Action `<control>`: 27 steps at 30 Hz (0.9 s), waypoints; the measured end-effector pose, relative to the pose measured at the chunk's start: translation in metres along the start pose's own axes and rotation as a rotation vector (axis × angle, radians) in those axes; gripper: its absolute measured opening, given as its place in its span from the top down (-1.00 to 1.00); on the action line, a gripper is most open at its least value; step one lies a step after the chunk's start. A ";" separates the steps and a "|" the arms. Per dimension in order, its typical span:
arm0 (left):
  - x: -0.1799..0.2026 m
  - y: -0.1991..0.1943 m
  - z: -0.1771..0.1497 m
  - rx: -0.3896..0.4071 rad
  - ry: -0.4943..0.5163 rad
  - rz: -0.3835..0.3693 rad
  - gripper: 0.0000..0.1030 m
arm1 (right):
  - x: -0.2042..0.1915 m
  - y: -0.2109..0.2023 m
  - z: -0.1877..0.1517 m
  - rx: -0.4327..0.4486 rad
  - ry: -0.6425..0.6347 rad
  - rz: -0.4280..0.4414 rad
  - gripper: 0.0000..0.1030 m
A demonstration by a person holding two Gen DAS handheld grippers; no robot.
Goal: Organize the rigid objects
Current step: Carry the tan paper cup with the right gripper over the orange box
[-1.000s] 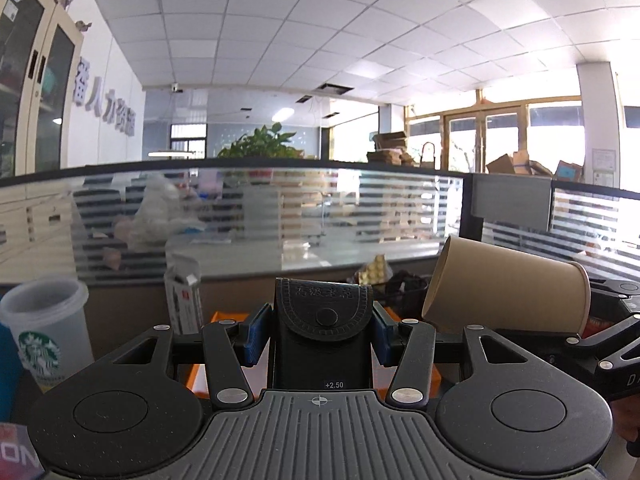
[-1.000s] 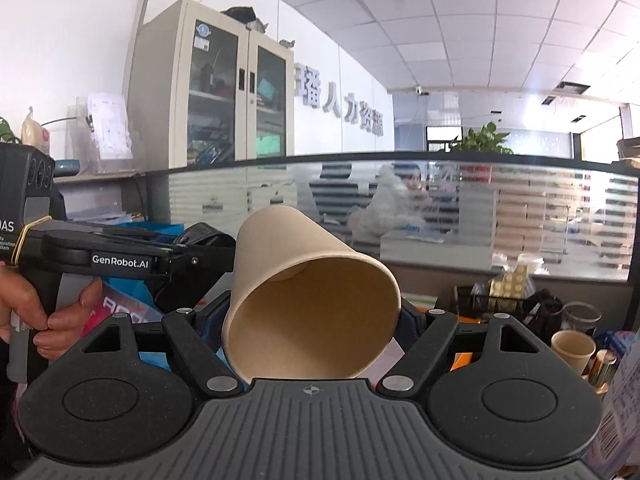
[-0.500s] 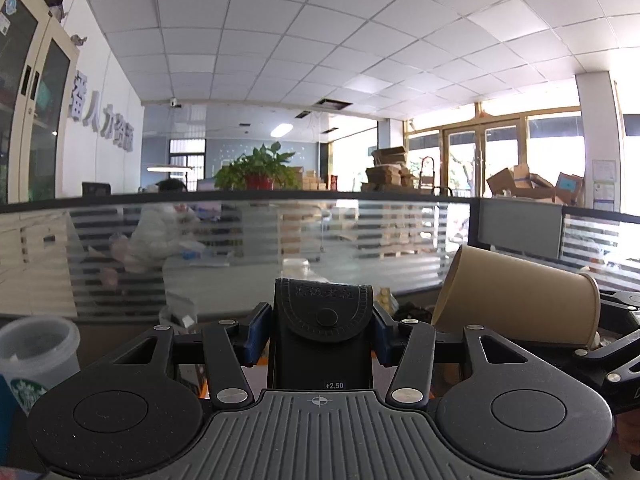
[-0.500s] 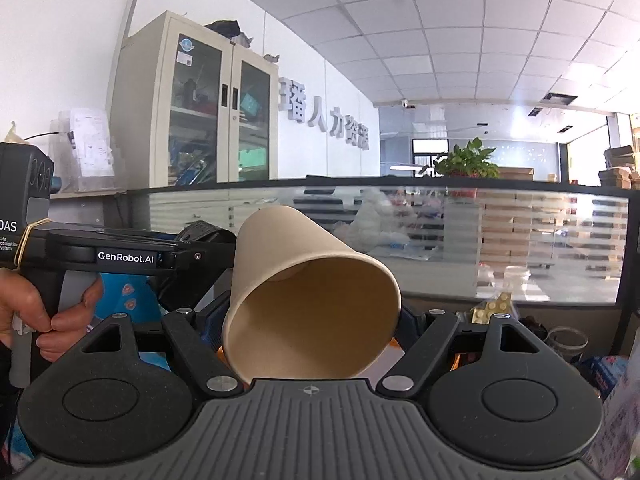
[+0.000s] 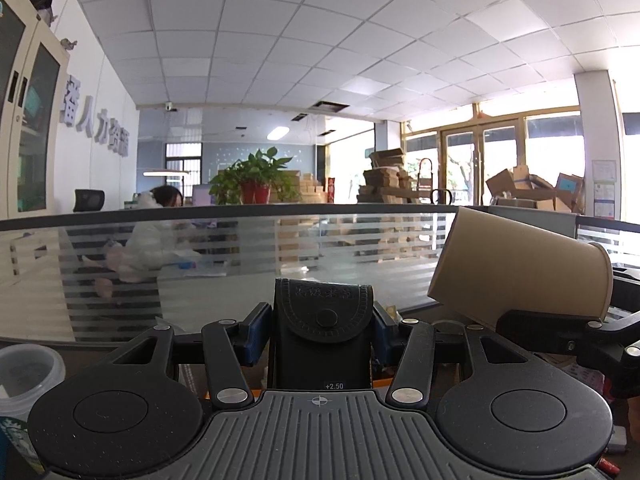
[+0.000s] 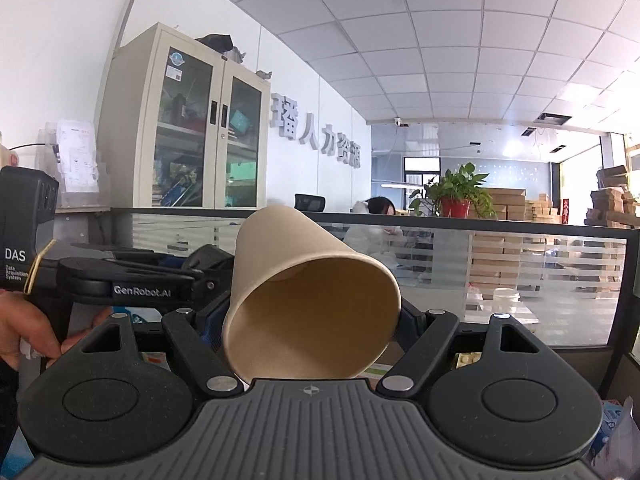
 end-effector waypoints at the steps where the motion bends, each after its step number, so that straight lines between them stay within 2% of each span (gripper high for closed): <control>1: -0.002 0.003 0.000 -0.004 -0.004 -0.001 0.05 | 0.000 0.003 0.000 -0.004 0.000 0.000 -0.48; 11: -0.036 0.033 -0.003 -0.052 -0.054 0.012 0.05 | 0.002 0.040 -0.004 -0.058 -0.009 -0.018 -0.48; 27: -0.061 0.059 -0.046 -0.145 -0.140 0.036 0.05 | 0.006 0.092 -0.022 -0.200 -0.009 -0.044 -0.48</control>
Point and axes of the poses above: each gripper's, at about its wrist camera, not at the fingertips, and y roughly the way its jaws point, x to its right, z to its top, the point moved 8 cm from there along y, roughly the way its jaws point, and after that the axes turned 15 degrees about -z, right-handed, at the moved point
